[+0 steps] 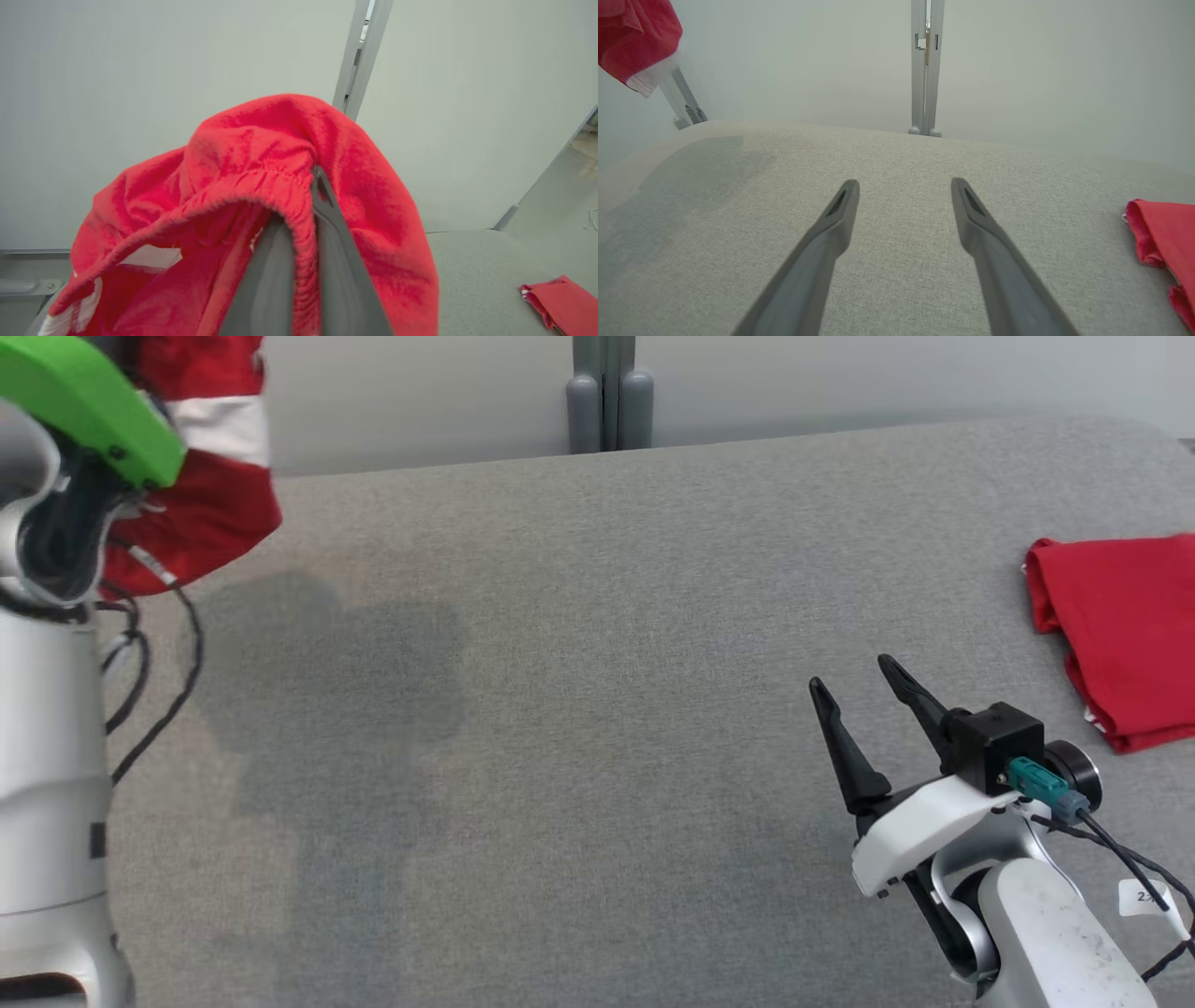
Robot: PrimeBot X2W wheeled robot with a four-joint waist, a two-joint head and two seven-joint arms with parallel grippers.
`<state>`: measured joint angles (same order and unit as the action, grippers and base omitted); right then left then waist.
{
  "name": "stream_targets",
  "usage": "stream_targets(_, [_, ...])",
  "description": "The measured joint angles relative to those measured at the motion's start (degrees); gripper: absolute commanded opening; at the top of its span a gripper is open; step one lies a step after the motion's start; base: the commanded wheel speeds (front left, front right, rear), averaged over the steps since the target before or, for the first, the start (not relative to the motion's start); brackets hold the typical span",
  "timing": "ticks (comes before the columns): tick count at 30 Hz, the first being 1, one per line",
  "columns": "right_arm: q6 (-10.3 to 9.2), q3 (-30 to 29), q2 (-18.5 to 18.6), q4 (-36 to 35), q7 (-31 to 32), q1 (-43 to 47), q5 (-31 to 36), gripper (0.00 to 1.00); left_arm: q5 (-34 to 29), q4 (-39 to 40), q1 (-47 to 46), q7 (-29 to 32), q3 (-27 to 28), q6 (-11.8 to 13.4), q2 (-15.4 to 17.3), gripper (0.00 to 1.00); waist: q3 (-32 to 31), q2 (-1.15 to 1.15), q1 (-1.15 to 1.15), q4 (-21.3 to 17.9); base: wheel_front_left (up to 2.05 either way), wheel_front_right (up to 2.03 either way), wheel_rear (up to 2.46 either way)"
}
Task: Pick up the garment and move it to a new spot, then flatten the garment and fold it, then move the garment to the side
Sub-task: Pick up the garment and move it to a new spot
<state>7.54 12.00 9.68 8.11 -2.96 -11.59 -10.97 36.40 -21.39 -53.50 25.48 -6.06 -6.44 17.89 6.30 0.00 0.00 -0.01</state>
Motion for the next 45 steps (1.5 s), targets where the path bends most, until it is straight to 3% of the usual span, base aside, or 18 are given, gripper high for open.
stream_targets(10, [-0.01,-0.71,-0.66,-0.23,-0.21,0.45,0.38,1.0,0.2,6.65,1.1,-1.25,-9.24,-0.01,-11.18,0.0,-0.68,0.0,0.0,-7.85,0.0,0.0,0.0])
stream_targets(20, [0.0,0.33,-1.38,-0.01,-1.2,-0.92,0.0,1.0,0.76,-4.28,9.61,-7.69,-18.66,-0.4,-14.64,0.0,1.75,0.0,0.0,-15.15,0.0,0.0,0.0])
stream_targets(21, [-0.01,0.31,-1.4,0.04,-1.31,-1.01,0.0,1.0,0.74,-5.59,10.33,-8.5,-19.26,-0.44,-14.71,0.2,2.14,0.0,0.0,-15.49,0.0,0.0,0.0])
stream_targets(22, [-0.01,0.23,-1.47,0.12,-1.6,-1.12,0.0,1.0,0.13,-7.23,11.13,-9.73,-20.24,-0.46,-14.74,0.97,2.65,0.0,0.0,-15.84,0.0,0.0,0.0])
stream_targets(23, [-0.01,0.08,-1.54,0.24,-1.68,-1.16,0.01,1.0,-0.41,-8.81,11.88,-11.06,-20.91,-0.57,-14.81,1.0,3.19,0.0,0.0,-16.09,0.0,0.0,0.0])
stream_targets(27, [-0.01,-0.51,-1.55,0.68,-1.7,-1.27,0.05,1.0,-0.45,-12.94,13.51,-15.71,-22.91,-0.66,-14.91,1.0,4.59,0.0,0.0,-16.02,0.0,0.0,0.0])
stream_targets(32, [0.0,-1.02,-1.2,0.67,-1.75,-1.47,0.38,1.0,-0.05,-12.57,15.13,-23.42,-24.23,-0.86,-14.18,1.0,4.7,0.0,0.0,-14.23,0.0,0.0,0.0])
stream_targets(40, [0.0,-2.99,-0.49,0.11,-1.1,0.7,0.53,1.0,0.98,-4.76,23.71,-36.63,-23.37,-0.77,-6.39,1.0,2.22,0.0,0.0,-9.3,0.0,0.0,0.0])
stream_targets(45, [0.0,-4.82,-0.36,-0.76,-0.46,2.6,0.63,1.0,0.24,1.16,31.17,-39.79,-19.31,2.04,-3.27,1.0,0.23,0.0,0.0,-6.14,0.0,0.0,0.0])
